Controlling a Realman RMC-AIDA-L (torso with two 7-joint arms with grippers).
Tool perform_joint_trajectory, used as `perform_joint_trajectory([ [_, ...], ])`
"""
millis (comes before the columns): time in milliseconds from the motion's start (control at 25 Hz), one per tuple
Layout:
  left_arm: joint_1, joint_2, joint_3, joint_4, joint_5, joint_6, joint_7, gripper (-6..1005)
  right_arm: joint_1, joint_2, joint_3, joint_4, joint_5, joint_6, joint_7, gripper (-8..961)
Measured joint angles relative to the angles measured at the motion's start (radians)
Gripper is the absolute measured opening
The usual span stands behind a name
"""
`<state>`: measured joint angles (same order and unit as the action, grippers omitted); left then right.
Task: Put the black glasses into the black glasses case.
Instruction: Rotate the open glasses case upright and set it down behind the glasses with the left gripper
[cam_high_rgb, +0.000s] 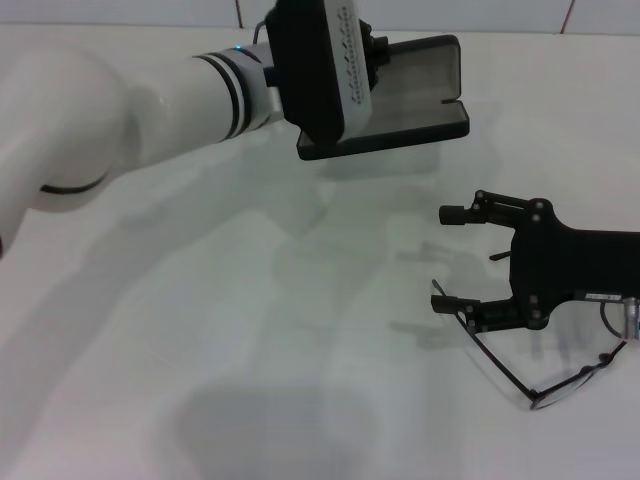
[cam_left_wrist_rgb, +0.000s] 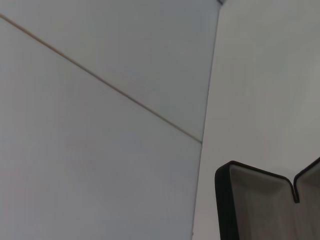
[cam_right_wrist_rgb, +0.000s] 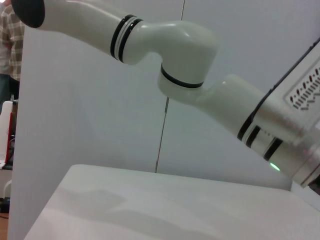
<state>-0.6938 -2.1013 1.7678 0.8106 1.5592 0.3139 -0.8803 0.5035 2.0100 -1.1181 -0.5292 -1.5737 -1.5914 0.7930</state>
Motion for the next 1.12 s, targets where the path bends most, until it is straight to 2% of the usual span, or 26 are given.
perform_joint_trajectory([
  [600, 0.011, 0.000, 0.191, -0.016, 0.003, -0.294, 0.072, 99, -0.004, 0.001, 0.002, 0.000, 0.001, 0.025, -0.005, 864],
  [1120, 0.014, -0.002, 0.221, -0.031, 0.000, -0.307, 0.069, 97, -0.002, 0.004, 0.002, 0.000, 0.000, 0.025, -0.012, 863],
])
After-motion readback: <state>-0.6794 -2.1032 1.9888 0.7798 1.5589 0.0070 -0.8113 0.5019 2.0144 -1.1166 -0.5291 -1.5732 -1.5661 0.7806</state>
